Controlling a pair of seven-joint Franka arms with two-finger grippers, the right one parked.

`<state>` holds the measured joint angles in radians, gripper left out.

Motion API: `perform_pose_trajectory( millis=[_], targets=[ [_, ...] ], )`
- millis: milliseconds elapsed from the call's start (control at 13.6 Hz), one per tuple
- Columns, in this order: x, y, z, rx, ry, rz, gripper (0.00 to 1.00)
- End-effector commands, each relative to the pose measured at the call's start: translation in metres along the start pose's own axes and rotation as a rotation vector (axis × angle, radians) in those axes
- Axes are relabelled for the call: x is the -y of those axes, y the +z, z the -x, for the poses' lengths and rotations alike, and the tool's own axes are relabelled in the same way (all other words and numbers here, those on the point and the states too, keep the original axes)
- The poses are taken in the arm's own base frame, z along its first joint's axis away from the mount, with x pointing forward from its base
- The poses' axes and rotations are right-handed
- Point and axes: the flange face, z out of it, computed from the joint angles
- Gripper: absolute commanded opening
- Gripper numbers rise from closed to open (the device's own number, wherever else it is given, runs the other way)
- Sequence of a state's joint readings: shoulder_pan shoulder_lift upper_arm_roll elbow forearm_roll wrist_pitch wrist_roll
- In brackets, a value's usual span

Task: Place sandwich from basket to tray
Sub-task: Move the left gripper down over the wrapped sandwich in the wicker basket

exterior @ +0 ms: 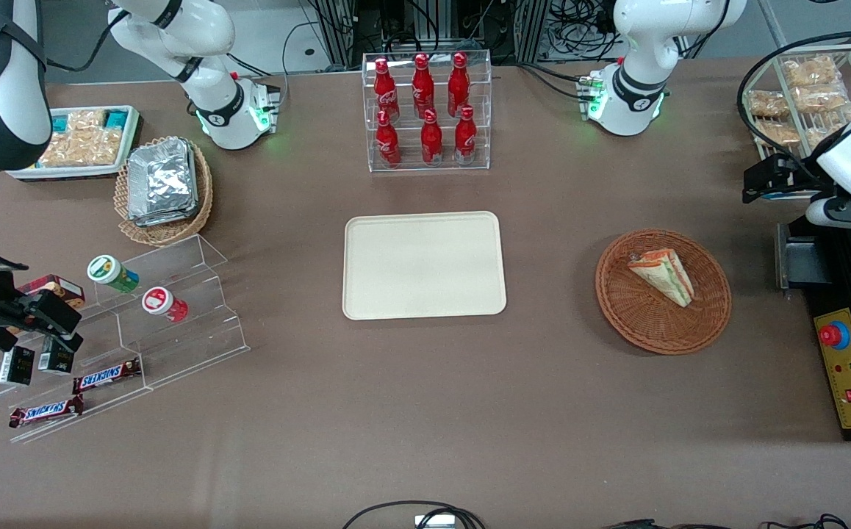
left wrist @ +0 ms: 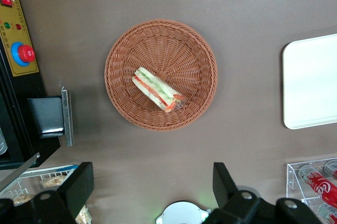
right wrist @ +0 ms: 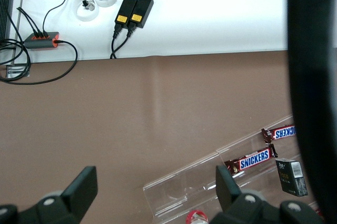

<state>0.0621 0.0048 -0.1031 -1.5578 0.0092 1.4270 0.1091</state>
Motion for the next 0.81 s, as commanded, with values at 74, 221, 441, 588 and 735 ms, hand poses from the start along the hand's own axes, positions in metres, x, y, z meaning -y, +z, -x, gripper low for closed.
perform_pose_trajectory(
  millis=[74,221,441,588,735],
  targets=[
    [0.000,-0.002,0.008,0.007,-0.001,-0.015,1.00],
    [0.005,0.003,0.003,0.015,-0.013,-0.015,1.00],
    [0.011,0.022,-0.008,0.036,-0.032,-0.044,1.00],
    [0.011,0.048,-0.014,0.061,-0.100,-0.053,1.00],
    [0.011,0.082,-0.016,0.042,-0.136,-0.057,1.00]
  ],
)
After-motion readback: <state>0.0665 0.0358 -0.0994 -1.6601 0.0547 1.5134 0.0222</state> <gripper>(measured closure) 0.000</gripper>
